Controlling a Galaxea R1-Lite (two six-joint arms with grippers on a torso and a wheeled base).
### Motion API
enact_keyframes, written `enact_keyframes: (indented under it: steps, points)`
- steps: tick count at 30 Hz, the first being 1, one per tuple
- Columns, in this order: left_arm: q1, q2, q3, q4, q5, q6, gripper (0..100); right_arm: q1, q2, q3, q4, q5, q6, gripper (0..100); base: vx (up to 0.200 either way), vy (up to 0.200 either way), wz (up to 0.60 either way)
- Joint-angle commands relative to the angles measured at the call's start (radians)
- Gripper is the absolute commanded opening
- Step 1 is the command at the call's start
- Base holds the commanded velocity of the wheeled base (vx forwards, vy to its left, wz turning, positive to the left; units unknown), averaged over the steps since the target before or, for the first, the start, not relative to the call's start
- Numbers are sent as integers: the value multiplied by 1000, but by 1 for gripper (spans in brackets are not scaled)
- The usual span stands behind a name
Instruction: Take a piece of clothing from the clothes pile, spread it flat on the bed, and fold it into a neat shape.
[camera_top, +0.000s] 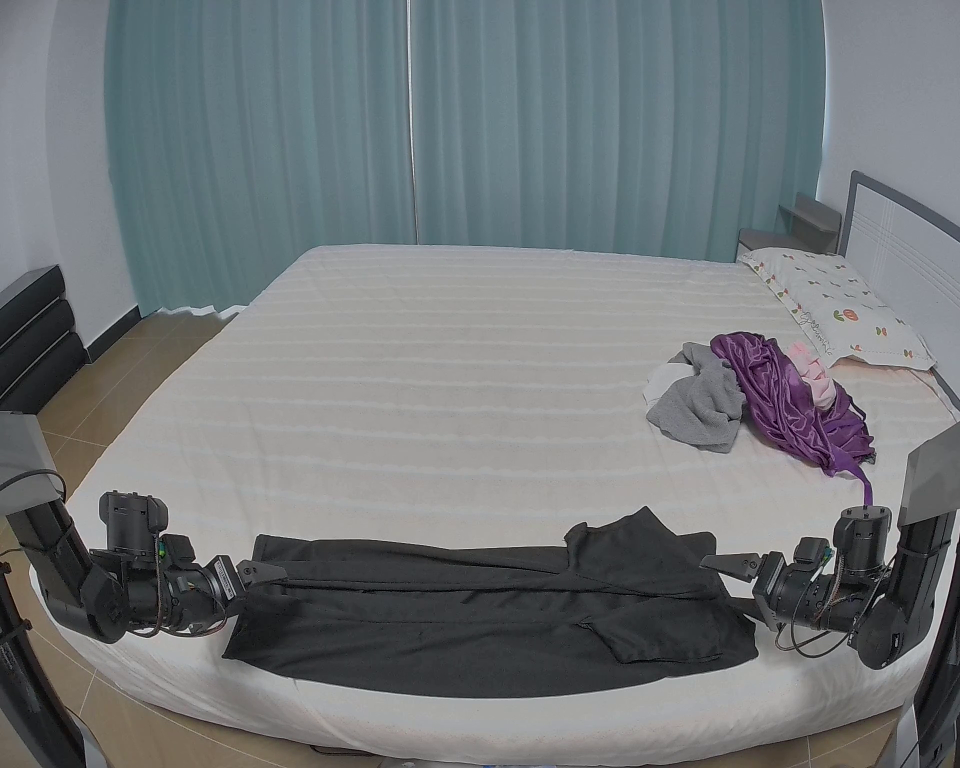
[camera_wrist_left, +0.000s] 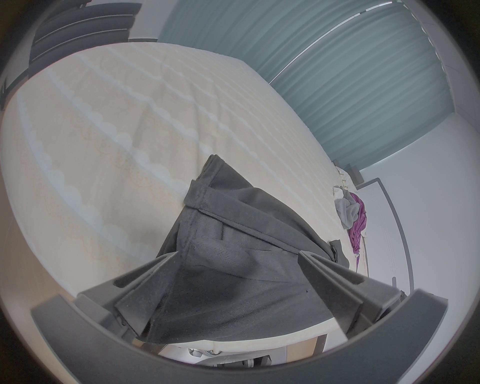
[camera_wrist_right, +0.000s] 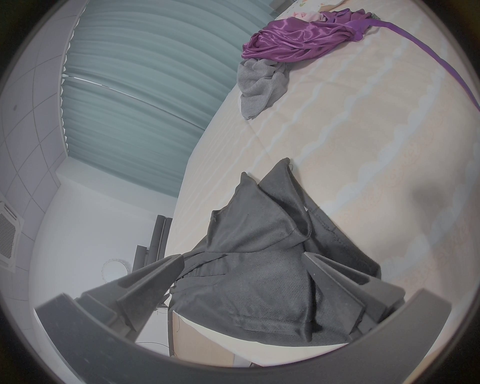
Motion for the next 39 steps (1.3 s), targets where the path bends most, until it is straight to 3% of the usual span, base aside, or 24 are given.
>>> enact_keyframes:
  steps: [1,35,36,39]
  points:
    - [-3,35,-3,-2,1,-7,100,-9,6,-7,0,0,0,100,0,0,0]
    - [-43,56,-30,-2,80,-70,100,-8,35,-7,-2,0,0,100,0,0,0]
    - [-43,56,-30,-4,80,-70,0,-8,33,-7,-2,0,0,100,0,0,0]
    - [-43,58,-27,-2,80,-69,0,-8,32,-5,-2,0,0,100,0,0,0]
